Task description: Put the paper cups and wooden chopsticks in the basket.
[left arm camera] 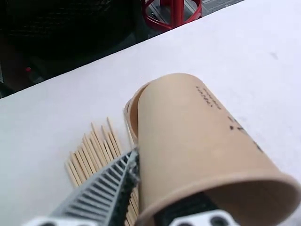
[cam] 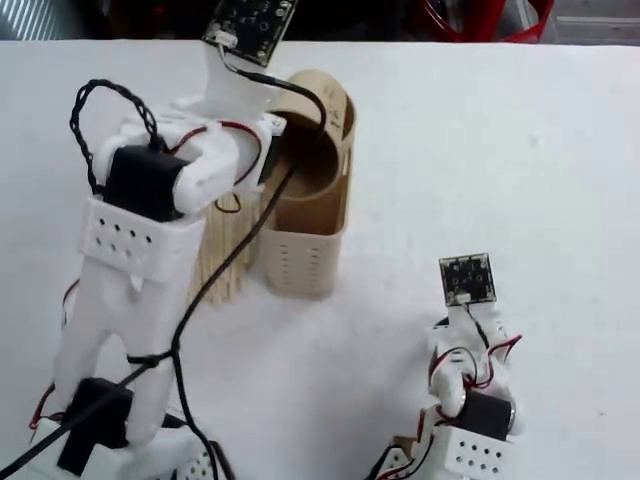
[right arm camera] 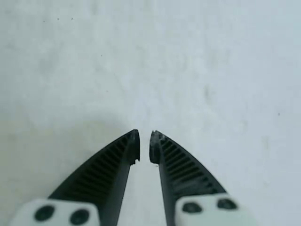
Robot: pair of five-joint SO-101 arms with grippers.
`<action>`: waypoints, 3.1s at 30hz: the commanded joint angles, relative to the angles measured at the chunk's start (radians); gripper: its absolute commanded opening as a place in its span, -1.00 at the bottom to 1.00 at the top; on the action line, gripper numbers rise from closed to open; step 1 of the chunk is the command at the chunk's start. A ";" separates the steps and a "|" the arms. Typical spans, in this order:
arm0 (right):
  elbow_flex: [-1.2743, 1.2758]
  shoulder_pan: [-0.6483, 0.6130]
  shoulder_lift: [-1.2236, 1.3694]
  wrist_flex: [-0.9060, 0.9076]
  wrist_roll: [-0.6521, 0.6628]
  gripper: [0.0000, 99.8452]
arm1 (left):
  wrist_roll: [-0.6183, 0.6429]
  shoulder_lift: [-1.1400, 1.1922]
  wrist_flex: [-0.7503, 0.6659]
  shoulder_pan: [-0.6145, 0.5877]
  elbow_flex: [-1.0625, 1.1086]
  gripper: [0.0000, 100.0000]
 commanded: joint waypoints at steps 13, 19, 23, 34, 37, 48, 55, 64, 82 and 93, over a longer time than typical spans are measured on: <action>0.006 0.007 -0.010 -0.018 -0.009 -0.90 | 0.005 -0.001 -0.109 -0.010 -0.009 -0.74; 0.006 0.007 -0.010 -0.018 -0.009 -0.90 | 0.005 -0.001 -0.184 -0.007 -0.009 -0.74; 0.006 0.007 -0.010 -0.018 -0.009 -0.90 | 0.005 -0.001 -0.196 -0.007 -0.011 -0.74; 0.006 0.007 -0.010 -0.018 -0.009 -0.90 | 0.005 0.022 -0.249 -0.008 0.011 -0.74; 0.006 0.007 -0.010 -0.018 -0.009 -0.90 | 0.005 0.090 -0.252 -0.013 0.052 -0.74; 0.006 0.007 -0.010 -0.018 -0.009 -0.90 | 0.003 0.374 -0.282 -0.008 0.117 -0.74; 0.006 0.007 -0.010 -0.018 -0.009 -0.90 | -0.075 0.374 -0.144 -0.002 -0.187 -0.74; 0.006 0.007 -0.010 -0.018 -0.009 -0.90 | -0.155 0.374 0.362 0.016 -1.056 -0.75; -0.002 -0.074 -0.010 0.028 -0.014 -0.90 | -0.210 0.283 0.026 -0.529 0.330 -0.79; -0.054 -0.104 -0.010 0.084 -0.011 -0.96 | -0.207 0.283 -0.319 -0.440 0.707 -0.79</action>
